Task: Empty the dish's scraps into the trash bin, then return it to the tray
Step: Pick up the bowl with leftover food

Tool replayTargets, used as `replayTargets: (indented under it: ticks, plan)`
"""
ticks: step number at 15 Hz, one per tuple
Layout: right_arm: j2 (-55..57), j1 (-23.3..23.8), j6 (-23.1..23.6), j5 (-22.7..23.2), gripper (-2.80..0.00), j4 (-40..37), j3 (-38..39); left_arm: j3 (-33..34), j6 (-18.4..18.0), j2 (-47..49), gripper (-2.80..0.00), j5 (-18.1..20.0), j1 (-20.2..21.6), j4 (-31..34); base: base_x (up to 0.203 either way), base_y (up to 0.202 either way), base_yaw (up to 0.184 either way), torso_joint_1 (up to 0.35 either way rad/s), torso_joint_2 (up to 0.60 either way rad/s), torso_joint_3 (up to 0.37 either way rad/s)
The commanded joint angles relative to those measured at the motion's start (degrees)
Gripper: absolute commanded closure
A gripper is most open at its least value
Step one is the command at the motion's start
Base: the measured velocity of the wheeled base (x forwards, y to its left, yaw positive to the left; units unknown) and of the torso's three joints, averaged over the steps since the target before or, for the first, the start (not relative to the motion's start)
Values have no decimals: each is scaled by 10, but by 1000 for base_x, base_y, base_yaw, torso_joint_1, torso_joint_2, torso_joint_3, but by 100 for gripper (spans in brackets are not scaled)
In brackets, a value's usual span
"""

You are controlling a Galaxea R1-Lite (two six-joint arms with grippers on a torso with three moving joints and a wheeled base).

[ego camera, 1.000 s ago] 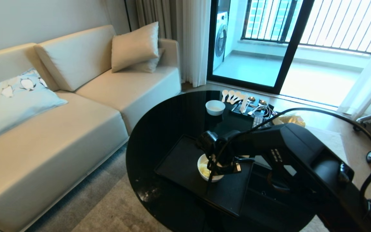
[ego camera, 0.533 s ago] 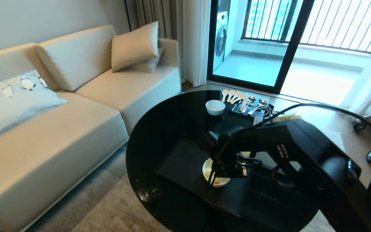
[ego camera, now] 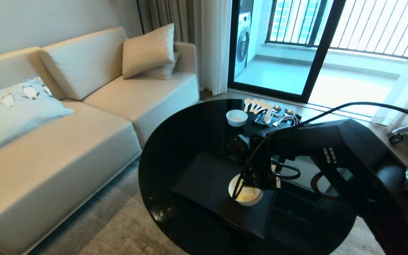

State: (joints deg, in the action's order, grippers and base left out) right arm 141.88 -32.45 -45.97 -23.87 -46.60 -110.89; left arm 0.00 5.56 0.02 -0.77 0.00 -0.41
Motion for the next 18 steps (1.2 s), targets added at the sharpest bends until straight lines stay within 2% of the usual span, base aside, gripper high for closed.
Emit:
replayTargets:
  ticks: [1, 8, 11, 15, 18]
  plan:
    - [-25, 13, -5, 7, 0, -5, 3, 0, 1, 0, 0, 0, 0, 0, 0, 0, 0, 0, 0, 0]
    - [-93, 67, -7, 20, 0, -5, 65, 0, 1, 0, 0, 0, 0, 0, 0, 0, 0, 0, 0, 0]
    - [-147, 102, -2, 74, 0, -6, 81, 0, 1, 0, 0, 0, 0, 0, 0, 0, 0, 0, 0, 0]
    - [-238, 148, 34, 89, 0, 4, 174, 0, 1, 0, 0, 0, 0, 0, 0, 0, 0, 0, 0, 0]
    - [-323, 197, 41, 131, 0, 32, 272, 0, 1, 0, 0, 0, 0, 0, 0, 0, 0, 0, 0, 0]
